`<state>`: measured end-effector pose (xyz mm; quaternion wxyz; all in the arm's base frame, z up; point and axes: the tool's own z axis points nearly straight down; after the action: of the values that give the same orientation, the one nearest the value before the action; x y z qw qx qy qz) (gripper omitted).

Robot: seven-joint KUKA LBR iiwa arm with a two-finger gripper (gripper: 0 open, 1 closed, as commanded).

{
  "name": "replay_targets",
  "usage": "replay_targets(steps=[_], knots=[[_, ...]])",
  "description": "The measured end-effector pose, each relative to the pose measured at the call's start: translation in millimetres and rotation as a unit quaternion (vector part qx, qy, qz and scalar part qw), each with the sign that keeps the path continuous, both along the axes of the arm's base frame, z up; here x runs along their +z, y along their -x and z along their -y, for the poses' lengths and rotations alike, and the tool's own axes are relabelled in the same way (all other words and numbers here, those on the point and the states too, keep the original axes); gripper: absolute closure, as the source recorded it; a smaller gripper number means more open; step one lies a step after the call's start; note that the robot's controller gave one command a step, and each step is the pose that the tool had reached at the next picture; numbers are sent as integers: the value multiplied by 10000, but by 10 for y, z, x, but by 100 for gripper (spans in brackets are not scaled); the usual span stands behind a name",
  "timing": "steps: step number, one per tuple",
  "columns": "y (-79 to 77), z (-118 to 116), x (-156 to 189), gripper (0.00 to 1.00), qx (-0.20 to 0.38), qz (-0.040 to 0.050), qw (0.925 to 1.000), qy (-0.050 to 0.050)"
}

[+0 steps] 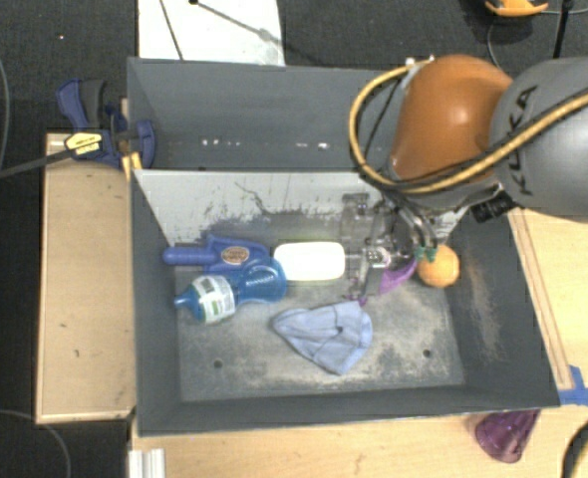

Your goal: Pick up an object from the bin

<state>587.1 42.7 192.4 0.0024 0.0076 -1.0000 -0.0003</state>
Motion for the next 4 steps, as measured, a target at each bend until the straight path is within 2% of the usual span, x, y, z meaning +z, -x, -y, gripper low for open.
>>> replay_targets(steps=[2,3,4], knots=[[-4,4,24,0,1,59,10000,-4],[138,-90,-417,0,737,63,9973,-5],[282,-8,-671,0,399,71,9992,-9]])
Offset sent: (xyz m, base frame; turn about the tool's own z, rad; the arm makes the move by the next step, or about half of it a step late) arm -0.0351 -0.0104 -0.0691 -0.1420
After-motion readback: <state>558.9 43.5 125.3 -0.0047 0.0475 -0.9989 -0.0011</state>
